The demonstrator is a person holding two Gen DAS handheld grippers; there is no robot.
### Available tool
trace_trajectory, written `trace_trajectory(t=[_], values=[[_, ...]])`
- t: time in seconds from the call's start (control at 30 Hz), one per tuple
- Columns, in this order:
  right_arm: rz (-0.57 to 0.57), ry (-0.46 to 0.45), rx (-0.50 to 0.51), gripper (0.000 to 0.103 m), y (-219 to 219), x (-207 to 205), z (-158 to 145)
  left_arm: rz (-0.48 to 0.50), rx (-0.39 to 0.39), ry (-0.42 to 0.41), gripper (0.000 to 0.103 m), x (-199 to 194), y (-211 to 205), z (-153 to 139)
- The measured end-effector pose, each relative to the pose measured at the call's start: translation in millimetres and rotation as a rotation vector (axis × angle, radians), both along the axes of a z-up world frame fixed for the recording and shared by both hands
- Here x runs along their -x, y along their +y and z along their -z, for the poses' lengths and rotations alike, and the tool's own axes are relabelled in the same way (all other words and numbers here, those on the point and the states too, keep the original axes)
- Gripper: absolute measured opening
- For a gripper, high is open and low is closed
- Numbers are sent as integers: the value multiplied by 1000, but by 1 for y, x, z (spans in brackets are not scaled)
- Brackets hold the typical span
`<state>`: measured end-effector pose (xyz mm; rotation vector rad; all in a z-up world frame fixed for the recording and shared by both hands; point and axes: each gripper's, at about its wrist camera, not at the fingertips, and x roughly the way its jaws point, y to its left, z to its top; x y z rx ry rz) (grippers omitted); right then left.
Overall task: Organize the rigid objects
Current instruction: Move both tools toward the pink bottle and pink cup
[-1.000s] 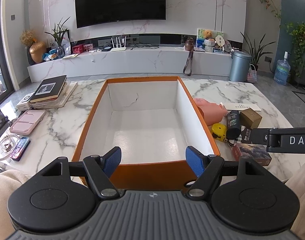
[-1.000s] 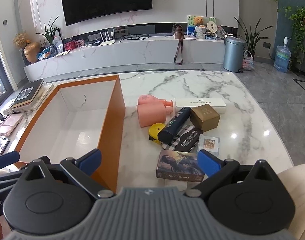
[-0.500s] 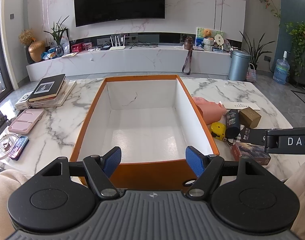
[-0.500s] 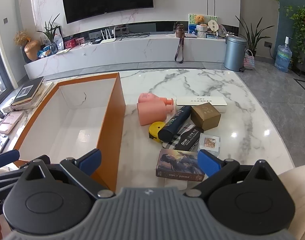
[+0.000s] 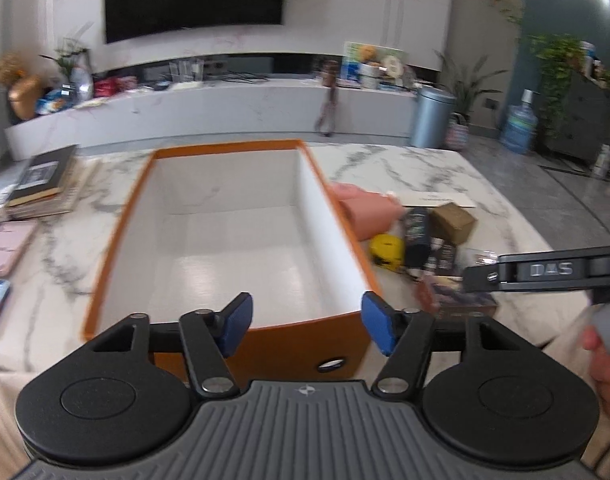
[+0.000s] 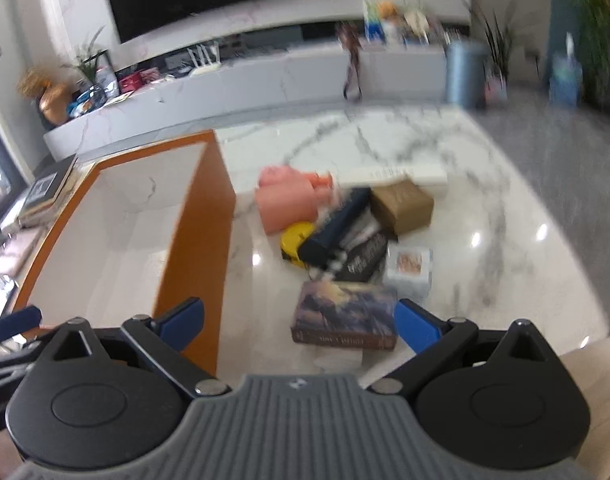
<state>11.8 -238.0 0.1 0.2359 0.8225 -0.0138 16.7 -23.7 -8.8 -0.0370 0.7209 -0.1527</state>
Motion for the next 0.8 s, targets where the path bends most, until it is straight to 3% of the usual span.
trace_trajectory(t=[0.13, 0.3, 0.43, 0.5, 0.53, 0.8], values=[[35, 74, -109, 76, -19, -12, 13, 98, 7, 14, 51, -21, -11, -6], [21, 151, -171, 59, -25, -29, 20, 246, -36, 40, 43, -64, -32, -12], [25, 201, -216, 55, -32, -54, 25, 403, -113, 66, 41, -105, -50, -12], [45, 198, -232, 52, -38, -71, 25, 468, -167, 82, 30, -127, -59, -10], [57, 190, -249, 51, -41, -80, 24, 492, -191, 86, 29, -135, -64, -8], [194, 180, -467, 51, -52, -152, 33, 594, -297, 167, 29, -212, -79, 14]])
